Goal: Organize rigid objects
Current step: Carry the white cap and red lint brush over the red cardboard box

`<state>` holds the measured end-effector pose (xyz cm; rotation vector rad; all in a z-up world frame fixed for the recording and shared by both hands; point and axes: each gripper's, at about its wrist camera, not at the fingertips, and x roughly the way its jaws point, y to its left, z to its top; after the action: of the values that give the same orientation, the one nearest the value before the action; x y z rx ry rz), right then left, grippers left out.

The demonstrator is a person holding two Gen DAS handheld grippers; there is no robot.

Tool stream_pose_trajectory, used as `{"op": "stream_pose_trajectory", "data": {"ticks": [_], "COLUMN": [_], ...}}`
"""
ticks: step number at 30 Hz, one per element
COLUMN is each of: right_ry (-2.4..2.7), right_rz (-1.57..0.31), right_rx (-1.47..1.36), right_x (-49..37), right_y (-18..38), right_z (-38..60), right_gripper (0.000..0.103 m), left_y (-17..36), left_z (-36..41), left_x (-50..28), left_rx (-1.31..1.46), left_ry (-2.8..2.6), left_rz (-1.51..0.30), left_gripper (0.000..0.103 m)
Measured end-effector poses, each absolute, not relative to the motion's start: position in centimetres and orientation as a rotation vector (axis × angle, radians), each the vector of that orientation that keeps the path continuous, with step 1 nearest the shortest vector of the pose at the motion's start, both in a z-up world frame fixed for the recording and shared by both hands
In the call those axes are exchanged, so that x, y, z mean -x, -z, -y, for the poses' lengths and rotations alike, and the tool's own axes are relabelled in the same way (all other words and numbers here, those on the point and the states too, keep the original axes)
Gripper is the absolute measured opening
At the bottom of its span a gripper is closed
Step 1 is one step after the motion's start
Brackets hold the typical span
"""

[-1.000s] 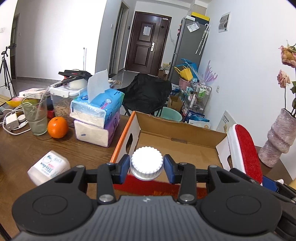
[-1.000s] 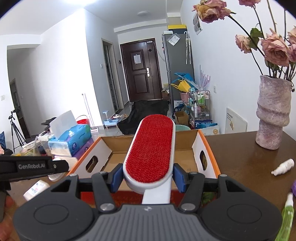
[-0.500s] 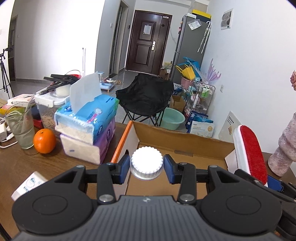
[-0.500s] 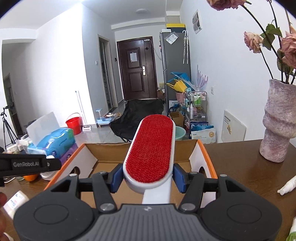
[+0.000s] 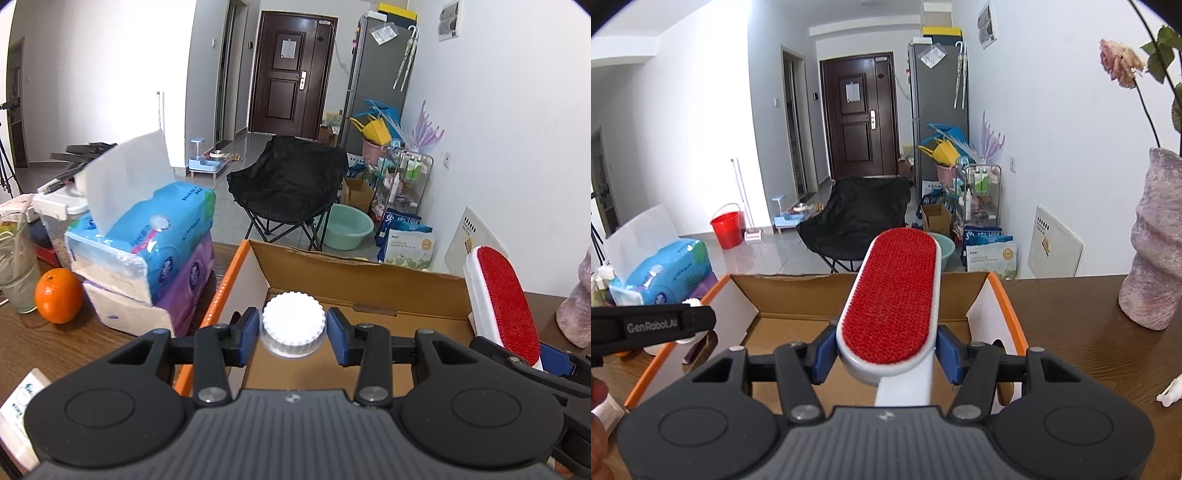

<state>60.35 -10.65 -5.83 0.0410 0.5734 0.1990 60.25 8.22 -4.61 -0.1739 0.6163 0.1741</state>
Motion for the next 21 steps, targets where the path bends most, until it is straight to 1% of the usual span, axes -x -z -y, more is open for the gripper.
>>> {"op": "stream_pose_trajectory", "data": {"ticks": [8,10,11,12,13,14,15,16,17,18,19,21], "right_ry": [-0.167,-0.16,-0.16,-0.154,-0.145,-0.139,-0.124,-0.104,-0.093,-0.085,-0.084,-0.083], "right_rz": [-0.639,-0.656,-0.666,-0.676,-0.677,-0.667,-0.655,-0.634,-0.628,-0.632,-0.634,-0.639], "right_rx": [-0.041,-0.043,-0.043,-0.045,-0.05,-0.063,-0.068,-0.056,-0.041,-0.034,-0.041,-0.047], "right_x": [-62.5,-62.8,-62.9,-63.0,-62.9,-62.7,-62.5,-62.2,-62.0,-62.0,-62.0,-62.0], "right_y": [7.2,7.6,7.8,7.9,7.8,7.4,7.1,7.0,6.8,6.8,6.8,6.8], "right_z": [10.3,10.4,10.4,10.5,10.8,11.1,11.4,11.5,11.5,11.6,11.9,12.1], "right_gripper": [0.056,0.056,0.056,0.06,0.062,0.081,0.103,0.102,0.103,0.103,0.103,0.103], "left_y": [6.5,6.6,6.7,6.7,6.7,6.6,6.6,6.4,6.3,6.2,6.0,5.7], "left_z": [-7.2,-7.2,-7.3,-7.3,-7.3,-7.2,-7.0,-7.0,-7.0,-7.2,-7.3,-7.5], "left_x": [-61.6,-61.5,-61.5,-61.4,-61.2,-61.0,-61.0,-60.9,-60.8,-60.6,-60.6,-60.3], "left_rx": [0.128,0.134,0.14,0.139,0.132,0.125,0.12,0.115,0.118,0.127,0.135,0.129], "left_ry": [-0.173,-0.165,-0.166,-0.16,-0.157,-0.166,-0.178,-0.187,-0.187,-0.189,-0.198,-0.213], "left_rz": [-0.661,-0.67,-0.671,-0.667,-0.661,-0.657,-0.653,-0.646,-0.644,-0.645,-0.641,-0.627], "left_gripper": [0.041,0.043,0.049,0.054,0.067,0.082,0.085,0.086,0.09,0.095,0.103,0.103]}}
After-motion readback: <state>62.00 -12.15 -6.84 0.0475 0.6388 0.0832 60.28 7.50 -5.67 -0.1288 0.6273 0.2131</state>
